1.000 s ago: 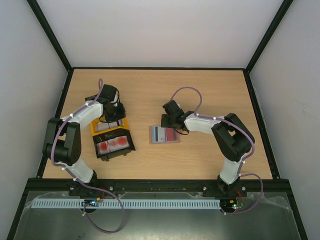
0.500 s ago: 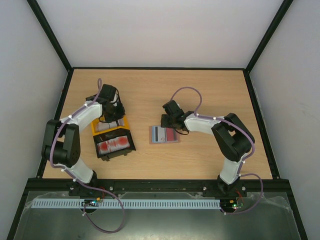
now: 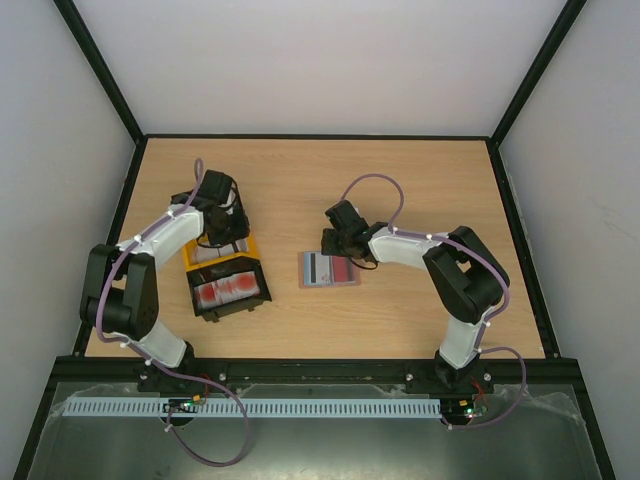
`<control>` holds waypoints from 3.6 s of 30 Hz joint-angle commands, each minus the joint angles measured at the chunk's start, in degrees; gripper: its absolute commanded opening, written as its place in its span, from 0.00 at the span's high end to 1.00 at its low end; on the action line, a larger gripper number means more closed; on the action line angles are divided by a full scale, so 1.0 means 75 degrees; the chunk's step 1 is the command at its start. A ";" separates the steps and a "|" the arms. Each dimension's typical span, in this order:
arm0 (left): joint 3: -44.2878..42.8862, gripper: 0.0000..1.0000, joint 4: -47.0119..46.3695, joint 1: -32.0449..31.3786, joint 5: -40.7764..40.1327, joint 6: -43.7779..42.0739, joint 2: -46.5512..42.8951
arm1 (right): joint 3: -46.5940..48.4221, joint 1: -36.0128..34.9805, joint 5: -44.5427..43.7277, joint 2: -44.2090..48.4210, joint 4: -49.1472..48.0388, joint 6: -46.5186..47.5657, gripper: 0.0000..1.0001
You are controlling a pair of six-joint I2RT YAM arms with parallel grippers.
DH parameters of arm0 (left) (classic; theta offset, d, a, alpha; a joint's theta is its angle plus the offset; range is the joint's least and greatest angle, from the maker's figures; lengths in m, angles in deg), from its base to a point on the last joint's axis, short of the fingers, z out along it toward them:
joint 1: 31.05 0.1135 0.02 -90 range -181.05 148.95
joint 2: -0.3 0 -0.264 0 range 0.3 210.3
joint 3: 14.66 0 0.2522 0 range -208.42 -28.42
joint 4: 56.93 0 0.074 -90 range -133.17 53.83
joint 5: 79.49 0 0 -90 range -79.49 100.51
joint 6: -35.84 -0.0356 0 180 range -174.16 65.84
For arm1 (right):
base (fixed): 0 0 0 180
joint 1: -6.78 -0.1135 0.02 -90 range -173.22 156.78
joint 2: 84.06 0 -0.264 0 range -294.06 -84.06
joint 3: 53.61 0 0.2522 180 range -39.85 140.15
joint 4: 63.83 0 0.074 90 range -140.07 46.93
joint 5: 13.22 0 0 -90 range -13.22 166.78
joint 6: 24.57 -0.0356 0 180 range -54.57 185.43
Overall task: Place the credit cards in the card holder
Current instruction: Pick up the credit card from the storage box.
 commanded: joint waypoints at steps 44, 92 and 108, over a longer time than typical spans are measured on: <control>0.0028 0.90 0.0009 -0.0204 0.0289 0.0024 0.0023 | 0.0125 0.0047 0.0019 -0.0146 0.0030 0.0030 0.40; -0.0114 0.98 0.1607 -0.0156 -0.1137 -0.0335 -0.1853 | 0.0930 0.0199 0.1318 0.0719 0.0008 0.0145 0.36; -0.0035 0.98 0.0724 0.0678 0.1106 0.0056 -0.3762 | 0.1048 -0.0041 0.6469 -0.0883 -0.7513 -0.5102 0.14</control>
